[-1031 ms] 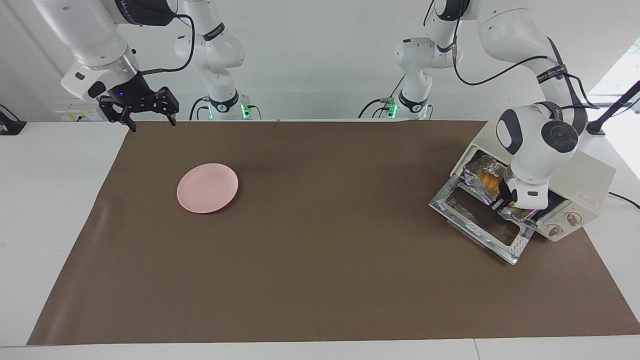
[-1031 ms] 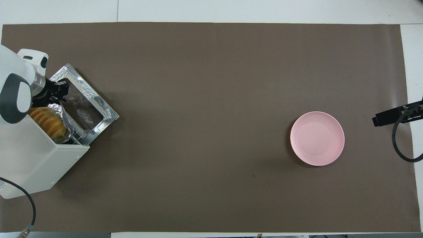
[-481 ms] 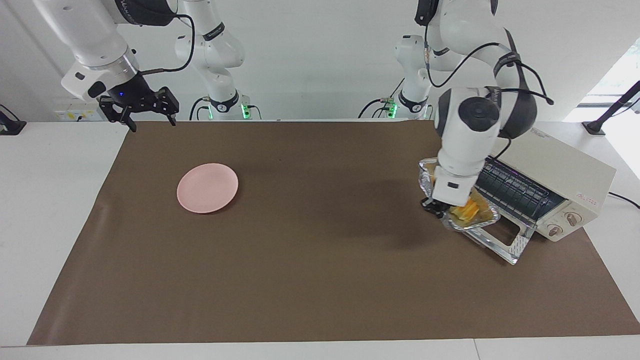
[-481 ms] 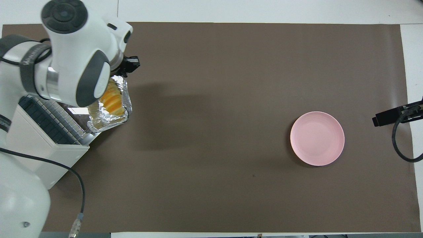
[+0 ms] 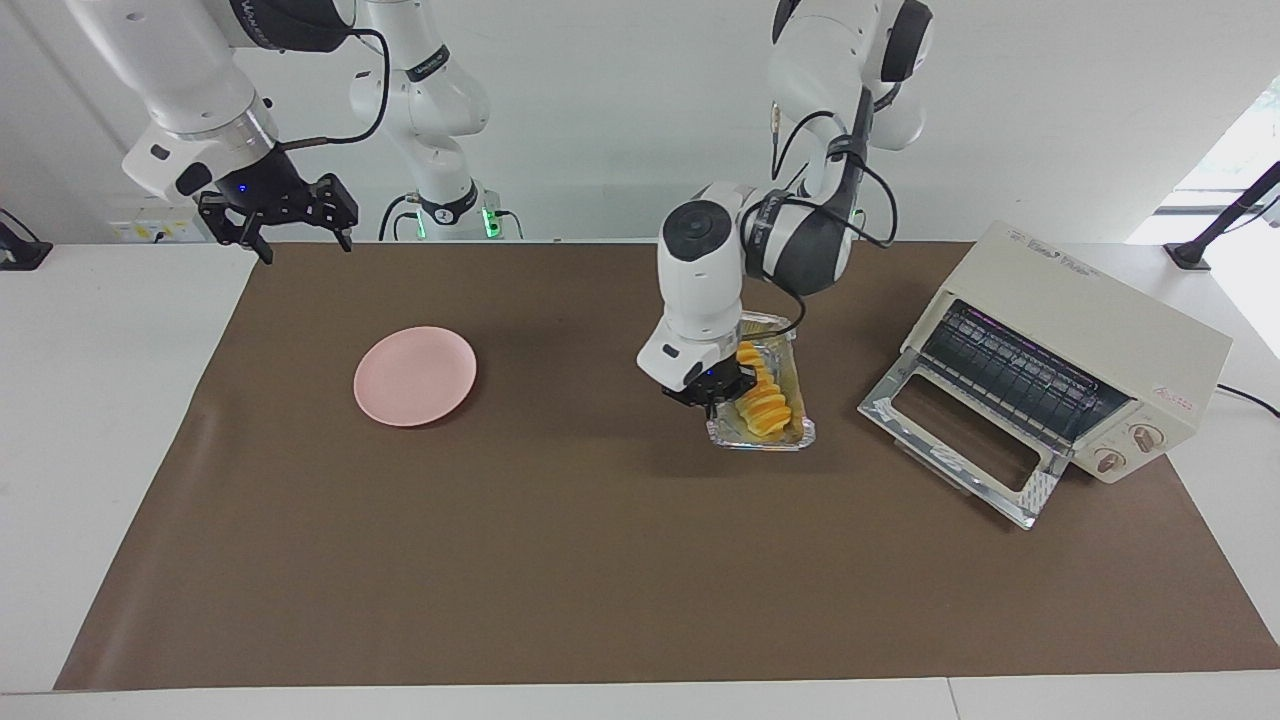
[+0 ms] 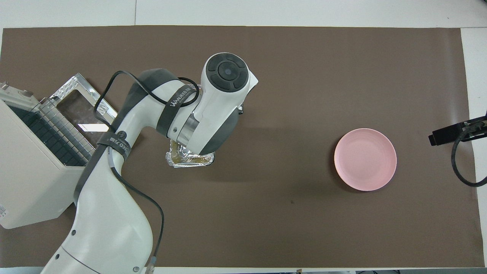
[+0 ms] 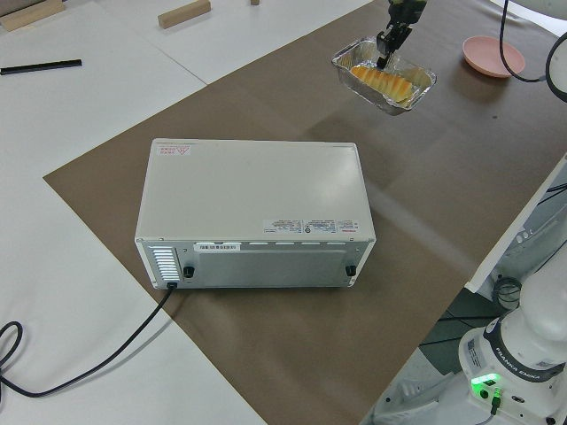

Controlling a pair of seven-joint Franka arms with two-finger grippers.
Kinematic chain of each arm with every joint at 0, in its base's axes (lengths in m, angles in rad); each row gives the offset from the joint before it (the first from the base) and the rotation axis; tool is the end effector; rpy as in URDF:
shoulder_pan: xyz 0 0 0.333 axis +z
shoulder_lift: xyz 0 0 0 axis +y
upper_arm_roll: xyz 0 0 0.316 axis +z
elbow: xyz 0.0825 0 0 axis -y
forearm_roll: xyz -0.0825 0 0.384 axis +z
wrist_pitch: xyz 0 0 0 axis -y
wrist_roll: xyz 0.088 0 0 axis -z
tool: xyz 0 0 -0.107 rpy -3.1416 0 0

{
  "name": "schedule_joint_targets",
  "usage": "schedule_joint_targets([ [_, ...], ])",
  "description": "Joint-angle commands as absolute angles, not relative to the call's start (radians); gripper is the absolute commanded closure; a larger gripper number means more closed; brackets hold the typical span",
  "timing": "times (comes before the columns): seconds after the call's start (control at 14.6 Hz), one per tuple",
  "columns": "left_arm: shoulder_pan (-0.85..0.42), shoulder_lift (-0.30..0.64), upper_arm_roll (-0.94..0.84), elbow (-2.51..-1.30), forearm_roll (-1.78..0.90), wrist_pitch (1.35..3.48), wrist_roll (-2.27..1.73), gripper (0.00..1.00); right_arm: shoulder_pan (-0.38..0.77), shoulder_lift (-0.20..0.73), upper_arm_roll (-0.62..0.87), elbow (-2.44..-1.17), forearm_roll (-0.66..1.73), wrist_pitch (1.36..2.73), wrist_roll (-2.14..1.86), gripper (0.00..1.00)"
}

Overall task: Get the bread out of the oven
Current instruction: 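Pull the foil tray out of the oven with the left gripper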

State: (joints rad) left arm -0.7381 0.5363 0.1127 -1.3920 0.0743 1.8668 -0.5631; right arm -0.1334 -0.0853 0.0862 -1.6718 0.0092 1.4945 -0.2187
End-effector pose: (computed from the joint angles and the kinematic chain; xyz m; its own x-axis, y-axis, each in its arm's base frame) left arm 0.5640 -0.4183 0.3956 0.9947 -0.1011 0.0165 -0.0978 -0.9854 -0.1396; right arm 0.5180 -0.0215 0.6165 0.9813 0.1706 -0.0896 0.1693 -0.9853 -0.0218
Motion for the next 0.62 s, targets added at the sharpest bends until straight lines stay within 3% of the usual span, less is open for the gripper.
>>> schedule_joint_targets([
  [0.0, -0.756, 0.606, 0.132, -1.332, 0.026, 1.859, -0.548, 1.0, -0.147, -0.103, 0.097, -1.684, -0.008, 1.491, -0.238, 0.0],
  [0.55, -0.791, 0.675, 0.141, -1.336, -0.031, 1.936, -0.67, 1.0, -0.147, -0.106, 0.098, -1.687, -0.008, 1.479, -0.238, 0.0],
])
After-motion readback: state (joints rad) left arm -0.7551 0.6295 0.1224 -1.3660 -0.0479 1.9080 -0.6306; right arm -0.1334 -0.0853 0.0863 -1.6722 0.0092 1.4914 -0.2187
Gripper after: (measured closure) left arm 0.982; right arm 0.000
